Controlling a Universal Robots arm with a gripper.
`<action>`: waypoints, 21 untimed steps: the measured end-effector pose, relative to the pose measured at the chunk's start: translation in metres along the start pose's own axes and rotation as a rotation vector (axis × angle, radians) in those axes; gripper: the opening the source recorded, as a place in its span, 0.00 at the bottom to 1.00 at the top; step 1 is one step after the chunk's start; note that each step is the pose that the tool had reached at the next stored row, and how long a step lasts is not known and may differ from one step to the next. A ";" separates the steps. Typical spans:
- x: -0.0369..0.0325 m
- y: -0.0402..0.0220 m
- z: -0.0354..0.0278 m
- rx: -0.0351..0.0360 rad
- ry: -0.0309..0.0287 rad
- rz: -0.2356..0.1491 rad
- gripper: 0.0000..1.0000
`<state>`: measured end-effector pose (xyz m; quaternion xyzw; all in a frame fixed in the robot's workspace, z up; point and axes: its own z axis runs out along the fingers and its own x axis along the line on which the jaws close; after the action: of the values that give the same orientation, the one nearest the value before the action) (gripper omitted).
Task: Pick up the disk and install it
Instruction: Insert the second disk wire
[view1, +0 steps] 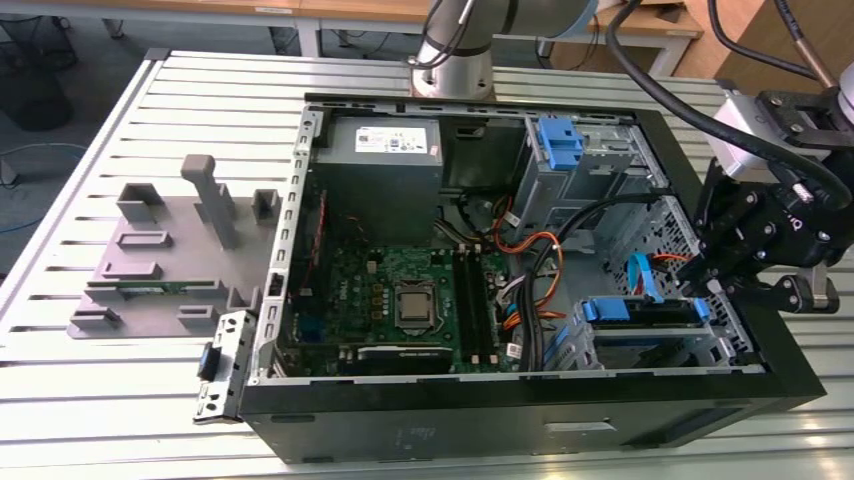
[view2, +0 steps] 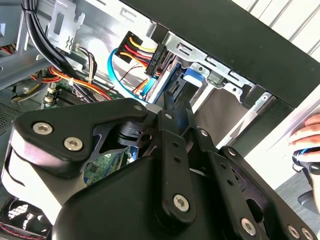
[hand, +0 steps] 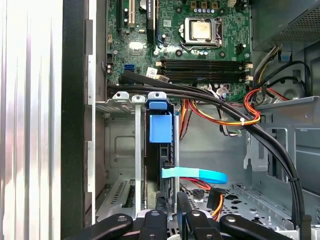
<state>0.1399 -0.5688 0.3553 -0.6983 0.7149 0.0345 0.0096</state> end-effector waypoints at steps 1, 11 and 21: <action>-0.0001 0.0000 -0.0009 0.0000 0.0001 0.000 0.23; -0.0100 0.0003 -0.0021 0.0000 -0.0001 0.000 0.23; -0.0246 0.0002 0.0006 0.0000 -0.0001 0.000 0.23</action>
<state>0.1402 -0.5442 0.3562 -0.6982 0.7150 0.0345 0.0096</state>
